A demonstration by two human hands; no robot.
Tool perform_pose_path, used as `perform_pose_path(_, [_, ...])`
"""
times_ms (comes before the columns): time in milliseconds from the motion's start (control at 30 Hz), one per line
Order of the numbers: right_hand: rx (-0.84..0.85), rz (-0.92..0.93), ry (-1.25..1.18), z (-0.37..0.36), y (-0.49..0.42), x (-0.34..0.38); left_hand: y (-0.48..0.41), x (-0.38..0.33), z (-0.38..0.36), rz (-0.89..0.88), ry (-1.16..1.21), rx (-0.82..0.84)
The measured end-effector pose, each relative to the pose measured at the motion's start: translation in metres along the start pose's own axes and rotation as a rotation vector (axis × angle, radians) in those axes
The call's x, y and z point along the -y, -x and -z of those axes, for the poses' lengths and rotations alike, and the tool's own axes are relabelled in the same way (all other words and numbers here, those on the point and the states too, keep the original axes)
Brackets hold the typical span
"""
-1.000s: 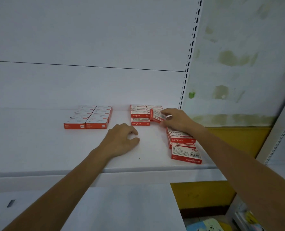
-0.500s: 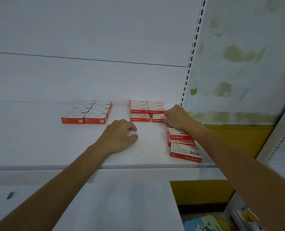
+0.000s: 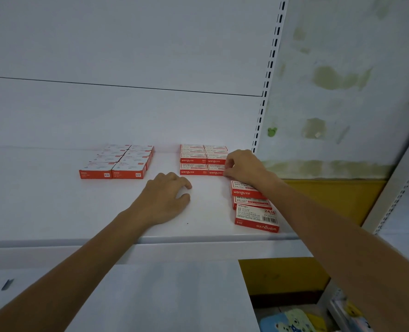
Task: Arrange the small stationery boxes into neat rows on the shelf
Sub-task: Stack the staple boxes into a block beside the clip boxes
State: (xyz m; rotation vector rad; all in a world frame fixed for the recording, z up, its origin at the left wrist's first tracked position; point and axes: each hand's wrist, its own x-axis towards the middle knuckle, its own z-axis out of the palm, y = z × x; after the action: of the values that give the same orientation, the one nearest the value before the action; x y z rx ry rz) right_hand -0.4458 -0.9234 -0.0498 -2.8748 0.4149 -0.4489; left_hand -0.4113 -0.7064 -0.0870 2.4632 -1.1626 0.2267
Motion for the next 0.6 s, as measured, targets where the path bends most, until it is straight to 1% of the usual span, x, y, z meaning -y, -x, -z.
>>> perform_pose_path(100, [-0.018,0.016,-0.031,-0.002,-0.001,-0.002,0.001,-0.001,0.001,-0.003,-0.016,-0.001])
perform_pose_path(200, [0.012,0.023,0.014,-0.001,-0.002,-0.002,0.001,-0.004,0.003,-0.043,-0.028,-0.013])
perform_pose_path(267, [0.102,0.014,0.053,0.004,-0.006,0.0,0.001,-0.009,0.005,-0.135,-0.044,-0.057])
perform_pose_path(333, [0.185,-0.001,0.008,0.009,-0.008,0.0,0.002,-0.013,0.007,-0.277,-0.144,-0.113])
perform_pose_path(400, [0.165,-0.011,-0.127,0.012,-0.004,-0.005,0.002,-0.017,0.006,-0.352,-0.205,-0.124])
perform_pose_path(433, [0.108,-0.013,-0.198,0.013,0.0,-0.009,0.002,-0.019,0.005,-0.34,-0.165,-0.122])
perform_pose_path(533, [-0.078,-0.027,-0.319,0.021,0.017,-0.026,-0.001,-0.029,0.005,-0.145,0.206,-0.06])
perform_pose_path(600, [-0.125,-0.047,-0.367,0.025,0.034,-0.036,-0.006,-0.036,0.001,-0.081,0.339,-0.008])
